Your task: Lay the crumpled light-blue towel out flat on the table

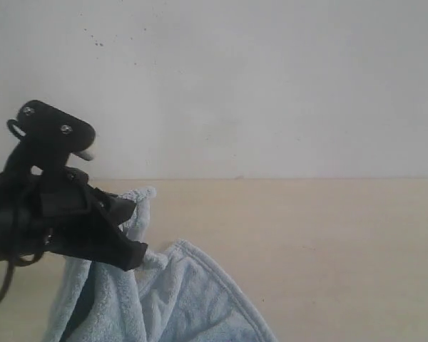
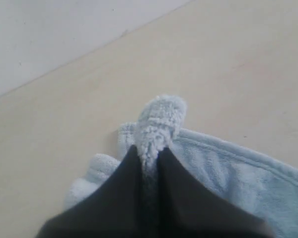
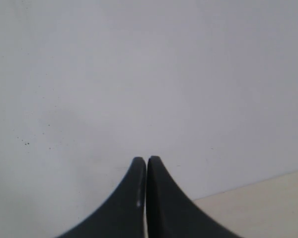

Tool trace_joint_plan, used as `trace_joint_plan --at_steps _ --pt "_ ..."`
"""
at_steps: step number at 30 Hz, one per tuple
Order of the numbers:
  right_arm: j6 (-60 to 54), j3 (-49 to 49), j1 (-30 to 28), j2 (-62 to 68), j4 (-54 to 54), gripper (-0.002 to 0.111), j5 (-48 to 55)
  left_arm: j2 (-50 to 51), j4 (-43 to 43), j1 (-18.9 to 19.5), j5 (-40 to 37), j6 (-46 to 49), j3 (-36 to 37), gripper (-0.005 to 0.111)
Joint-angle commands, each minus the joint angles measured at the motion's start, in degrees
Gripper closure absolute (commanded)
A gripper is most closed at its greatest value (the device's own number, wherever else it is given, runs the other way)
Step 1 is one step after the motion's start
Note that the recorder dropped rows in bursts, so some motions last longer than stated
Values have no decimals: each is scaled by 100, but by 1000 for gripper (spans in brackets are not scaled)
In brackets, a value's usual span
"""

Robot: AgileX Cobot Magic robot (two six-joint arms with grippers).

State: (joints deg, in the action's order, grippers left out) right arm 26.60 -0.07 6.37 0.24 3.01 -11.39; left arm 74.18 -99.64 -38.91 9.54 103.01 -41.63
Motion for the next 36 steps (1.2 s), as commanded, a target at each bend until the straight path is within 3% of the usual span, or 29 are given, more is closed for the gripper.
trace_joint_plan --at_steps 1,14,20,24,29,32,36 --pt "-15 7 -14 -24 13 108 -36 -728 -30 -28 -519 -365 403 103" --pt "112 7 -14 -24 13 108 -1264 -2663 -30 -28 -1013 -864 1439 103" --pt "2710 7 -14 -24 260 108 -941 -3163 -30 -28 -1285 -877 1659 103" --pt "4921 7 47 -24 2573 108 -1318 -3233 -30 -28 -1407 -1024 1770 103" --pt "8041 78 60 199 6636 108 -2369 -3212 -30 -28 -1629 -1039 1822 103" --pt "8578 314 60 748 7993 108 -2712 -3212 -30 -28 -1706 -1049 1822 103" --pt "8132 733 60 1696 8288 107 -3608 -3212 -30 -28 -1754 -1066 1822 103"
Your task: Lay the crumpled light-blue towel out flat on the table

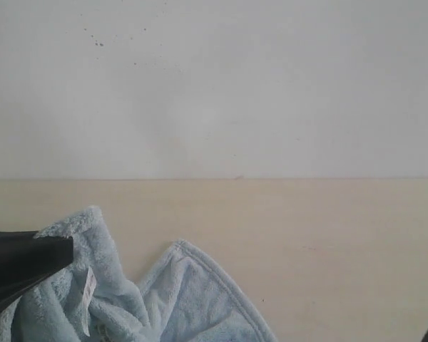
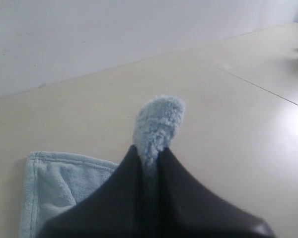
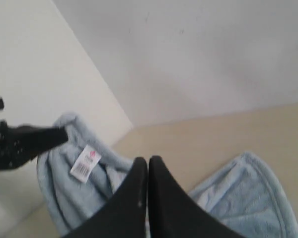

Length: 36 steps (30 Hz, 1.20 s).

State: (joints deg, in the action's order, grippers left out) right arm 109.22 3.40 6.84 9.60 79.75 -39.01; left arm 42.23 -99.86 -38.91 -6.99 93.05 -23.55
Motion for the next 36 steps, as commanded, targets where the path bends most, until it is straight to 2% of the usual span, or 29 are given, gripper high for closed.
trace_joint_plan --at_steps 1,6,8,12,16,23,26,30,36 --pt "-248 488 14 990 627 104 -1007 -17 -9 -28 -102 -71 14 103" --pt "-643 1126 14 2456 763 70 -1589 -17 -9 -28 -102 -71 14 103" --pt "-903 1344 14 2975 763 63 -1945 -17 -9 -28 -102 -71 14 103" --pt "-1333 1739 207 3993 763 63 -2587 -17 -9 -28 -102 -71 14 103" --pt "-1673 2008 924 4777 742 63 -2227 -17 -9 -28 8 -67 14 103" --pt "-1986 2841 3253 5790 731 63 -192 41 -9 -28 158 -67 -60 103" --pt "-1963 3268 4035 6185 753 63 436 150 -9 -28 158 -53 -70 103" --pt "-1973 3783 4481 6764 764 63 760 230 -9 -28 112 -53 -70 103" --pt "-1986 4402 4571 7584 778 63 692 230 -9 -28 112 -53 -70 103"
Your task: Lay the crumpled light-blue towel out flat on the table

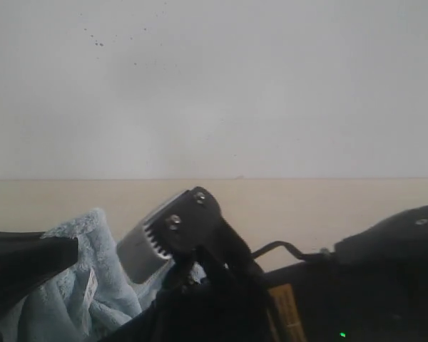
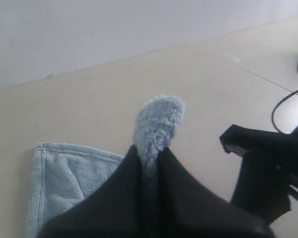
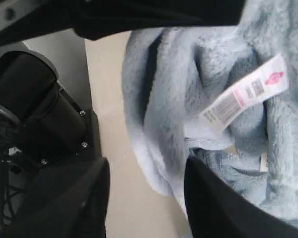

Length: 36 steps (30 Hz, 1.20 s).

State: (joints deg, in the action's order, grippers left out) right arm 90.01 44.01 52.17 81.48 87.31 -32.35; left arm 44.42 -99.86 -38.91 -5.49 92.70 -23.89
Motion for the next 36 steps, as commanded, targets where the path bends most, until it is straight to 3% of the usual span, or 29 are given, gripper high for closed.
trace_joint_plan --at_steps 1,8,10,13,20,25,36 --pt "-75 414 38 506 21 63 26 10 -9 -28 -37 -18 -36 103" --pt "-203 802 38 1001 -1 66 73 11 -9 -28 -73 -18 -36 103" --pt "-215 802 38 1044 -14 79 42 11 -9 -28 -73 -18 -36 103" --pt "-236 802 38 1044 3 109 91 11 -9 -28 -73 -18 -36 103" --pt "19 802 38 1044 238 108 136 -4 -9 -28 -57 -18 -36 103" --pt "1206 802 28 1018 1263 108 405 -4 -9 -28 -28 -18 -36 103" --pt "1604 669 -1368 151 1263 108 22 -4 -9 -28 118 -18 139 103"
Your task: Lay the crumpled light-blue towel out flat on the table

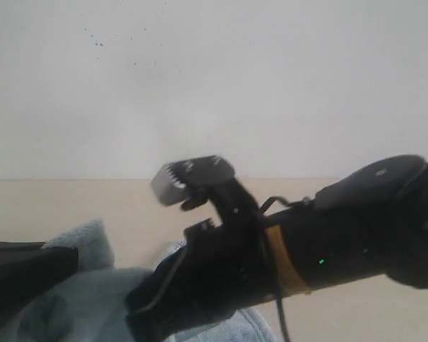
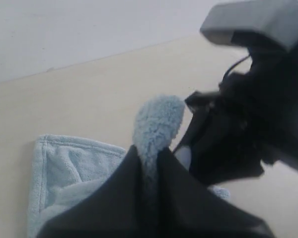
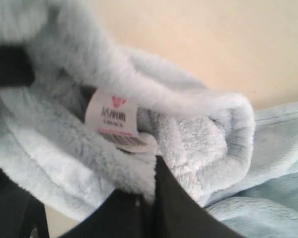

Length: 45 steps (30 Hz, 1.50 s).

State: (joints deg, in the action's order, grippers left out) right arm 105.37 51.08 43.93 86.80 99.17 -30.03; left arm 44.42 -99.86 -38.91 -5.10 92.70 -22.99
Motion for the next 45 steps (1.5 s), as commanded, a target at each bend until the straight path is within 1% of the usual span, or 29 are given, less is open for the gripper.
trace_joint_plan --at_steps 1,6,9,16,19,23,28,30,31,33,34,35,36,37,38,39,40,41,43,44,45 --pt "68 -38 -716 -465 77 108 -341 -4 -9 -28 80 -18 50 103" --pt "115 -38 -1447 -628 77 108 -1044 -4 -9 -28 80 -18 50 103" --pt "135 -38 -1686 -628 77 108 -1309 -4 -9 -28 80 -18 50 103" --pt "115 -38 -2012 -628 77 108 -1475 -4 -9 -28 80 -18 50 103" --pt "115 -38 -2285 -628 77 108 -1485 -4 -9 -28 80 -18 50 103" --pt "104 -38 -2933 -628 77 108 -2016 -4 -9 -28 176 -18 46 103" --pt "-43 -38 -3972 -628 77 108 -3543 -4 -9 -28 753 -18 46 103" --pt "-53 -38 -4169 -628 77 108 -3607 -4 -9 -28 772 -18 23 103" --pt "-30 -38 -4169 -628 77 108 -3472 -4 -9 -28 745 -18 8 103" --pt "6 -38 -4078 -628 77 95 -3081 -4 -9 -28 703 -18 -73 103" --pt "6 -25 -3941 -615 77 79 -2810 -4 -9 -28 666 -18 -124 103" --pt "6 10 -3818 -615 77 72 -2551 -4 -9 -28 639 -40 -152 103" --pt "6 175 -3518 -615 77 70 -1718 -4 -9 -28 576 -34 -222 103" --pt "-43 320 -3259 -582 77 76 -1220 -4 -9 -28 462 -34 -249 103" --pt "-94 612 -3004 -469 77 87 -813 -4 -9 -28 361 -34 -301 103" --pt "-94 881 -2873 -308 77 95 -702 -4 -9 -28 282 -70 -303 103" --pt "55 1252 -2799 -96 77 99 -734 -4 -9 -28 249 -125 -303 103" --pt "228 1526 -2799 44 77 98 -930 -50 -9 -28 249 -187 -303 103" --pt "309 1762 -2811 185 77 90 -1361 -366 -9 -28 336 -191 -356 103" --pt "227 1762 -2811 185 77 85 -1502 -649 -9 -28 565 -180 -479 103" --pt "199 1762 -2811 185 77 83 -1721 -871 -9 -28 780 -116 -652 103"
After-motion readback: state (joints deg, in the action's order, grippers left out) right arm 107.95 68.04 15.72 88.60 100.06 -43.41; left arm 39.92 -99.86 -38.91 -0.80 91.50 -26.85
